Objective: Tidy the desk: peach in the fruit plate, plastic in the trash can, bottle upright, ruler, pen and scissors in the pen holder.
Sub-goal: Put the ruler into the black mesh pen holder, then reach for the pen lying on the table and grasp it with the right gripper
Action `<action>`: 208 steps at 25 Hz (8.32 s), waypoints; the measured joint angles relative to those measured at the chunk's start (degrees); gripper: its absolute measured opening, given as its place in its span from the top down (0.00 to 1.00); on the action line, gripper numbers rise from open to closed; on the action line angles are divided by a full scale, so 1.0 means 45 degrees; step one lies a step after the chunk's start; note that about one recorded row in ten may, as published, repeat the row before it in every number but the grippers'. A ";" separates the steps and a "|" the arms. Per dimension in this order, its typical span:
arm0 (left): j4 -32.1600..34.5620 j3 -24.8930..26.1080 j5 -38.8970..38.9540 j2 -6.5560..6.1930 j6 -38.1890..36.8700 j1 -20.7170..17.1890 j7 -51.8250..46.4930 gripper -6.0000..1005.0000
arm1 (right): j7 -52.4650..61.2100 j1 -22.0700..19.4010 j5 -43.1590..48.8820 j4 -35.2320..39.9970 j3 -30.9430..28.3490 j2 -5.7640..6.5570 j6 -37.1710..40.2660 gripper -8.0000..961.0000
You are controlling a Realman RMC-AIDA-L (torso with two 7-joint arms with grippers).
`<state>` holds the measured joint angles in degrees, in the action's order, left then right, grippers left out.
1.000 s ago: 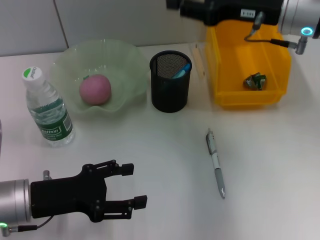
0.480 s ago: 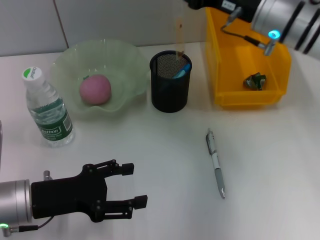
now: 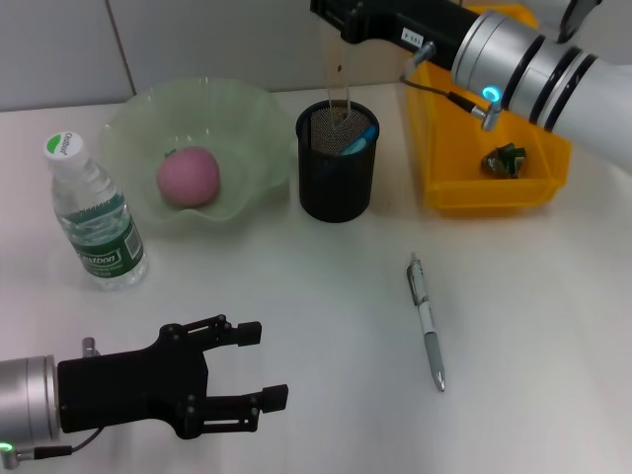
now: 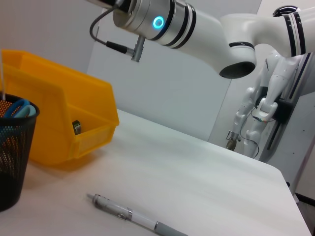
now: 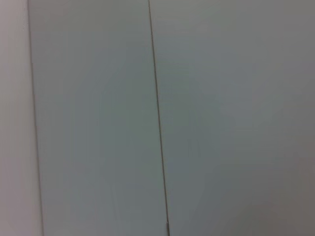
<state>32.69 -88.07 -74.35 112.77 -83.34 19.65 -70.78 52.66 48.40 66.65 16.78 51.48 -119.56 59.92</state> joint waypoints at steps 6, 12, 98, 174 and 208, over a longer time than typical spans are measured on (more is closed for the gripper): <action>0.0001 0.0003 0.0000 -0.0003 -0.0063 0.0001 -0.0012 0.14 | -0.0308 0.0217 -0.0065 -0.0482 -0.0005 -0.0043 -0.0497 0.55; 0.0001 0.0002 0.0000 -0.0003 -0.0132 -0.0019 -0.0012 0.14 | -0.0834 0.0477 -0.0085 -0.1112 -0.0089 -0.0061 -0.0847 0.55; 0.0033 0.0226 0.0000 -0.0139 -0.0462 -0.0159 0.0028 0.14 | -0.0731 -0.0860 -0.0925 -0.0416 0.0334 0.0018 0.0408 0.18; 0.0119 0.0333 -0.0275 0.0215 0.0107 0.0048 0.0259 0.14 | 2.2700 0.1879 1.9467 0.7444 0.0812 0.0734 0.8809 0.21; 0.0138 0.0354 -0.0272 0.0163 0.0066 0.0113 0.0173 0.14 | 2.2922 0.2477 2.0172 0.5445 0.4385 0.0015 0.6177 0.24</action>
<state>33.31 -86.48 -75.57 113.51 -83.04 20.16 -70.00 155.81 59.55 157.42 41.28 71.22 -119.49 87.71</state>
